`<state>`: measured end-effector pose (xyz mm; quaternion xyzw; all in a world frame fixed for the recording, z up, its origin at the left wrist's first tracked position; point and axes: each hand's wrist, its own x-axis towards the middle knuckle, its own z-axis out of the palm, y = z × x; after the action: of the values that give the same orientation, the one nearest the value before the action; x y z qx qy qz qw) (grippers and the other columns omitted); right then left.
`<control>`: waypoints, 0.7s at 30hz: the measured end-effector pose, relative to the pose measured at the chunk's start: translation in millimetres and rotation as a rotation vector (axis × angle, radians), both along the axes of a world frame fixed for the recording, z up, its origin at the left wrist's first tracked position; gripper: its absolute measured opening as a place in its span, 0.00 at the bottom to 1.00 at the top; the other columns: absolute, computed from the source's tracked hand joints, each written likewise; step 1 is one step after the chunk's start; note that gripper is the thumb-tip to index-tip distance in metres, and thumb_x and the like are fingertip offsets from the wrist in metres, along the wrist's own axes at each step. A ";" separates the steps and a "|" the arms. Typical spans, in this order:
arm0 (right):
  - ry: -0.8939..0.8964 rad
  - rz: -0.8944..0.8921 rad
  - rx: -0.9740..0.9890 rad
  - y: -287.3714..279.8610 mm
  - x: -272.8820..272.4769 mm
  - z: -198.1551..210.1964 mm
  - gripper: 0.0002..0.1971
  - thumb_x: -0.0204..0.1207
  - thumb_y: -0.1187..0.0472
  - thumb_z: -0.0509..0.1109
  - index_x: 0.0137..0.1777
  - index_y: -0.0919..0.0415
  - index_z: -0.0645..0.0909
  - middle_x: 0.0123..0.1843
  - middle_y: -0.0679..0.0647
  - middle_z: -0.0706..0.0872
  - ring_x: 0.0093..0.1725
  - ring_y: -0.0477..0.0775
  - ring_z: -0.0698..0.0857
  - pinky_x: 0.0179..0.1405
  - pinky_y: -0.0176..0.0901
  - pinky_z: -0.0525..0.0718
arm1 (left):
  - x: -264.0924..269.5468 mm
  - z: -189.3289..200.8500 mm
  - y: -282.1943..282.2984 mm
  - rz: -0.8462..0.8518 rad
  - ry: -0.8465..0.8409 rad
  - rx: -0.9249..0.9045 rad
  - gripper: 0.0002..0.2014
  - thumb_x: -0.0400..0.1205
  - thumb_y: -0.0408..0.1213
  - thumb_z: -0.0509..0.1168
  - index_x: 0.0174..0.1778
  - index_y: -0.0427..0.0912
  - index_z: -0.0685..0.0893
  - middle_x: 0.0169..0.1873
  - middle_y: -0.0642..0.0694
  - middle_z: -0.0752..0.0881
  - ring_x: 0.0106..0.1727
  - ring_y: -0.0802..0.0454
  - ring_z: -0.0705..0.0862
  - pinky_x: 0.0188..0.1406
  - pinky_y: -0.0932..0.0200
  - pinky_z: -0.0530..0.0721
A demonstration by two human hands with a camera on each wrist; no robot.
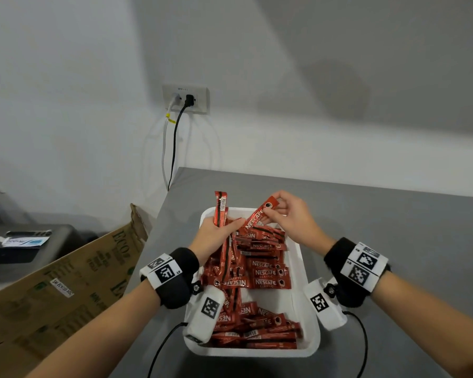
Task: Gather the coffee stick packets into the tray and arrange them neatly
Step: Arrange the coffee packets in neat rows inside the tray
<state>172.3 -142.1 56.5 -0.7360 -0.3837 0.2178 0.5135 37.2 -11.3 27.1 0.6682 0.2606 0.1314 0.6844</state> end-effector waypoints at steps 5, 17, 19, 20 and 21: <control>0.100 -0.068 0.086 -4.6 -5.7 -10.8 0.12 0.77 0.68 0.70 0.50 0.51 0.72 0.43 0.64 0.88 0.35 0.50 0.89 0.41 0.42 0.89 | -0.1 2.2 -3.1 -0.075 0.030 0.123 0.04 0.77 0.35 0.71 0.37 0.44 0.84 0.40 0.46 0.88 0.47 0.50 0.87 0.55 0.55 0.83; -0.198 0.439 -0.528 -28.6 -5.5 -25.2 0.07 0.72 0.67 0.75 0.50 0.65 0.89 0.42 0.45 0.89 0.35 0.34 0.84 0.40 0.25 0.80 | -3.3 -10.0 19.1 0.161 0.100 0.057 0.04 0.78 0.32 0.68 0.38 0.40 0.82 0.39 0.41 0.85 0.44 0.43 0.85 0.53 0.50 0.83; -0.324 0.538 -0.677 -27.6 -12.5 -34.2 0.08 0.72 0.68 0.75 0.51 0.65 0.89 0.47 0.50 0.90 0.38 0.36 0.84 0.43 0.24 0.79 | -2.9 -8.6 21.0 0.155 0.090 0.049 0.03 0.78 0.32 0.68 0.39 0.39 0.82 0.37 0.42 0.85 0.41 0.46 0.85 0.49 0.54 0.84; -0.346 0.553 -0.724 -25.2 -16.3 -37.4 0.08 0.72 0.70 0.75 0.50 0.66 0.89 0.49 0.55 0.91 0.42 0.40 0.86 0.45 0.27 0.82 | -2.9 -8.2 20.6 0.152 0.087 0.063 0.04 0.78 0.32 0.68 0.38 0.40 0.82 0.37 0.43 0.85 0.41 0.47 0.85 0.48 0.54 0.83; -0.356 0.561 -0.762 -23.0 -19.7 -39.2 0.08 0.71 0.72 0.75 0.49 0.68 0.88 0.49 0.58 0.90 0.46 0.46 0.87 0.48 0.32 0.84 | -2.8 -8.3 19.6 0.145 0.084 0.075 0.04 0.78 0.32 0.68 0.37 0.40 0.81 0.37 0.43 0.85 0.42 0.46 0.85 0.50 0.54 0.83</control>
<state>152.5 -165.1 17.2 -0.7655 -0.5416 0.3428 0.0568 34.4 8.4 18.9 0.6777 0.3317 0.1621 0.6360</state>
